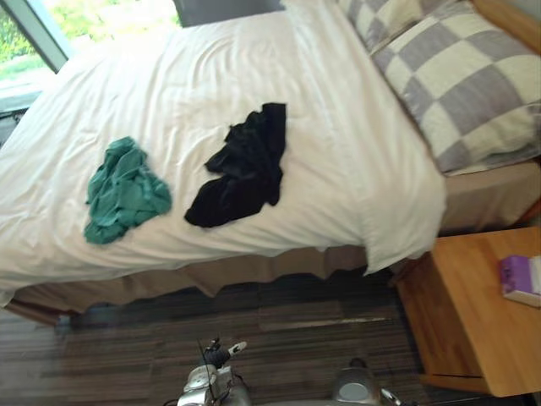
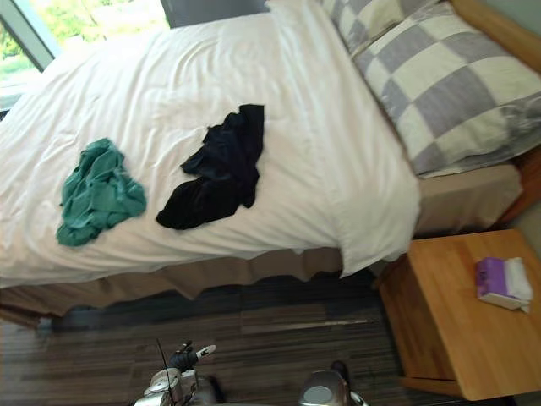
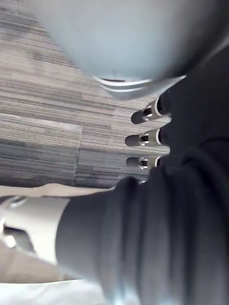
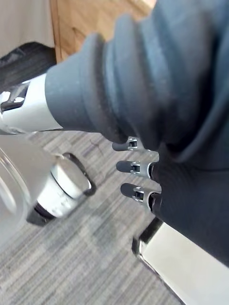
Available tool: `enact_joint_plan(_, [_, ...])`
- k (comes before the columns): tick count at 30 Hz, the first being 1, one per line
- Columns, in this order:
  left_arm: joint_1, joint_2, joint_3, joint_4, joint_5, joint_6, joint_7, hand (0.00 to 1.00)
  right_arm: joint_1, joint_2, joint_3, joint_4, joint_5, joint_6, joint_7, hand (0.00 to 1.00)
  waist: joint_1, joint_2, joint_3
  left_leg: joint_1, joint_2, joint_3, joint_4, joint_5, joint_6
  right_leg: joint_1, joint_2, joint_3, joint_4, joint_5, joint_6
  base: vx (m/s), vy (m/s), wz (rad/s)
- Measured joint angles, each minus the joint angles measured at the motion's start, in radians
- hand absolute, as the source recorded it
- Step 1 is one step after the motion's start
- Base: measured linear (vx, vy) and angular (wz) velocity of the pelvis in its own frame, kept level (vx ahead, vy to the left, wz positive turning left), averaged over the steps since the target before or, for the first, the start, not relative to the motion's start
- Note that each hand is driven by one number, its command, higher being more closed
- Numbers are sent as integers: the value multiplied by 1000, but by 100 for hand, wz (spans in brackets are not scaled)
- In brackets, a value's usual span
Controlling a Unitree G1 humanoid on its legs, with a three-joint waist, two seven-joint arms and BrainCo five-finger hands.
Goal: Tidy the bed and pick cloth on bed and put in laundry
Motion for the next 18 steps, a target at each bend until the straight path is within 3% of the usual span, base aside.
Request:
enact_joint_plan(1, [0,0,-1,-1,1,0,2,0,0,-6,4,0,-1,0,0,0,0,3,-1,4,6,-25,-20,0,1,-5,-14,6,3,-3,11,85,603,-3])
enact_joint_plan(2, [-1,15,-3,-6,3,0,4,0,-16,-10,13,8,-4,0,0,0,4,-11,1,-6,-11,-29,15,30,-175,-4,-57,33,-17,-8,17,92,656,-1])
enact_joint_plan(3, [-7,41,-4,-12,6,-1,7,0,-34,20,8,36,-5,-2,-13,0,2,-41,-6,-47,-56,-15,96,-17,-167,21,-86,67,-67,-7,24,106,616,20])
enact_joint_plan(4, [-12,66,-4,-14,17,-5,20,0,-36,21,6,62,-9,-1,-19,0,-7,-52,-23,-112,-58,-37,182,-51,-176,31,-55,60,-85,29,18,125,659,0])
enact_joint_plan(5, [-20,98,-18,-7,46,-6,24,0,-38,16,17,75,-46,-3,-17,0,9,-63,-25,-159,-60,-46,287,-130,-157,30,-65,40,-136,170,18,104,501,-16])
enact_joint_plan(6, [-25,117,-34,2,67,1,26,0,-46,17,32,73,-73,-12,-15,0,8,-67,-16,-163,-70,-23,312,-152,-136,15,-79,37,-142,249,15,84,535,-47])
enact_joint_plan(7, [-31,131,-51,6,79,4,31,0,-59,19,38,68,-85,-12,-17,0,9,-87,-20,-157,-80,-2,311,-160,-123,-12,-89,29,-132,311,-8,63,581,-62])
enact_joint_plan(8, [-40,135,-84,13,106,9,46,0,-84,11,52,58,-87,-6,-31,0,22,-76,-10,-125,-83,64,272,-153,-89,-67,-96,-59,-119,441,-173,61,551,-67])
enact_joint_plan(9, [-43,134,-88,17,113,10,47,0,-86,7,58,50,-88,-5,-31,0,28,-73,-7,-107,-83,87,250,-145,-72,-88,-93,-98,-78,415,-196,66,577,-73])
enact_joint_plan(10, [-50,134,-97,17,135,10,45,0,-88,2,104,42,-88,-6,-25,0,29,-76,-5,-52,-93,112,174,-117,-42,-118,-47,-145,63,260,-126,64,353,-38])
enact_joint_plan(11, [-51,134,-133,15,154,10,40,0,-87,14,152,37,-88,-7,-24,0,30,-74,-2,30,-120,137,51,-66,-20,-110,75,-171,167,132,-84,64,299,-20])
enact_joint_plan(12, [-51,132,-149,11,162,9,39,0,-89,21,167,31,-88,-7,-24,0,29,-70,-2,59,-133,143,-8,-36,-11,-100,133,-188,179,81,-106,47,154,0])
enact_joint_plan(14, [-53,118,-176,1,181,7,35,0,-86,23,191,1,-88,-12,-17,0,26,-59,4,94,-180,144,-115,23,2,-86,237,-224,133,0,-131,32,125,25])
enact_joint_plan(15, [-58,107,-177,2,184,8,35,0,-90,21,205,-14,-90,-19,-13,0,26,-71,11,101,-220,139,-148,41,12,-48,253,-238,55,-16,-149,20,146,29])
enact_joint_plan(17, [-56,80,-176,14,191,13,35,0,-97,14,207,-29,-89,-23,-12,0,32,-41,43,108,-238,132,-173,59,15,-18,253,-239,-11,8,-181,-34,80,14])
enact_joint_plan(18, [-45,78,-175,14,191,16,36,0,-97,13,206,-32,-87,-22,-12,0,31,-39,46,111,-240,131,-180,65,17,-14,253,-242,-19,14,-190,-54,76,7])
